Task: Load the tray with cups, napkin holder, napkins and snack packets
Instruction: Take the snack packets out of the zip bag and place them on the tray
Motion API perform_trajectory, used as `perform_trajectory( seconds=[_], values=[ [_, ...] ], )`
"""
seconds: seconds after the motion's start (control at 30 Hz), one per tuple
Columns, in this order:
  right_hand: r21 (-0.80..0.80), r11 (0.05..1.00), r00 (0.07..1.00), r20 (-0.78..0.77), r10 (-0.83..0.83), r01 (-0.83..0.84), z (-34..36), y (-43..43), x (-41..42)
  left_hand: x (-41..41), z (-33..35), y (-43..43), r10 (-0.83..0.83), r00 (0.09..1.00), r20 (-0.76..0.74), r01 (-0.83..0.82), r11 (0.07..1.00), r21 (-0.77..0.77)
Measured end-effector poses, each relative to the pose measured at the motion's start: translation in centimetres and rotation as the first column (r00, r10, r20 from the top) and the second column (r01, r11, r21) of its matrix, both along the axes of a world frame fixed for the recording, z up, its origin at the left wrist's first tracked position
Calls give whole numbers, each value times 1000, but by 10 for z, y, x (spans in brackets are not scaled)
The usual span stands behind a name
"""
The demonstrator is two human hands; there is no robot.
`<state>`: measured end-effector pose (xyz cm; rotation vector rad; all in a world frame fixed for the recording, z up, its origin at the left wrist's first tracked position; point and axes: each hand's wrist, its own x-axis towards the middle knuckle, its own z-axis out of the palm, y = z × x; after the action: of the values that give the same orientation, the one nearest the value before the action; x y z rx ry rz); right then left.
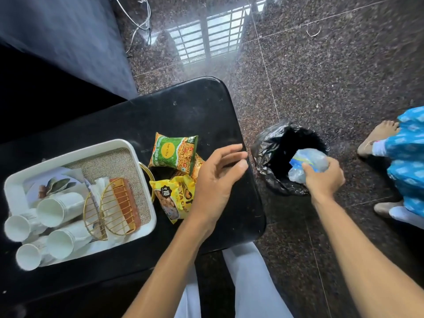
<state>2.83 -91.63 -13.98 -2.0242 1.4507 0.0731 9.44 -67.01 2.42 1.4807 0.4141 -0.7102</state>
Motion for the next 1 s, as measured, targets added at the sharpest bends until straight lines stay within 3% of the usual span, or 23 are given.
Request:
perform_trajectory(
  seconds=[0.2,0.3,0.4,0.57,0.7,0.73,0.8,0.9,1.0],
  values=[
    [63,988,982,-137,-128,138,-46,1,21,-10,1,17,-56,996,73,52,997,54],
    [79,980,972,-165,-169,184,-59,2,31,-14,-8,21,-107,984,140,80,979,187],
    [103,983,976,-174,-134,153,-56,4,36,-16,-12,25,-60,972,225,-4,962,274],
    [115,990,995,52,81,-86,-1,33,46,-16,-13,46,191,938,289,-274,919,282],
    [81,954,914,321,248,-287,79,84,43,-17,-8,72,346,887,305,-440,835,330],
    [102,935,884,373,281,-340,98,100,38,-18,-7,81,288,904,314,-400,829,391],
    [190,884,845,432,315,-426,127,128,24,-19,-7,100,-30,943,332,-183,787,589],
    [340,810,849,417,325,-478,146,162,-3,-15,-11,124,-486,831,271,119,630,767],
    [402,759,854,328,404,-513,141,187,-27,-4,-17,138,-651,727,219,277,570,773]
  ],
)
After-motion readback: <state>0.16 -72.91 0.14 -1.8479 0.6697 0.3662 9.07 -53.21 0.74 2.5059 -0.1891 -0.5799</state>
